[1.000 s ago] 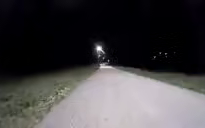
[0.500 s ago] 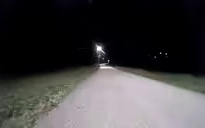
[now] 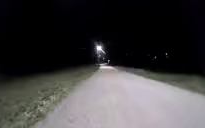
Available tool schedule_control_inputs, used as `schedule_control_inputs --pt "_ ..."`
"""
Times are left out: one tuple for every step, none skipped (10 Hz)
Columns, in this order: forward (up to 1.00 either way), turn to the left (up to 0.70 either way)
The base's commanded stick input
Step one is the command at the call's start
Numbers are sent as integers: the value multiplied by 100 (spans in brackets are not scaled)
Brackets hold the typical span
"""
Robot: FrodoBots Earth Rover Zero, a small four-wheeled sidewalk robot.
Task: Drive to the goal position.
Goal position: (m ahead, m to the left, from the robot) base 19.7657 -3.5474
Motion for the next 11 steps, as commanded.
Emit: schedule_control_inputs --pt "70 -3" --pt "70 -14" --pt "70 -14" --pt "70 -13" --pt "70 0" --pt "70 0" --pt "70 0" --pt "70 0" --pt "70 0" --pt "70 0" --pt "70 0"
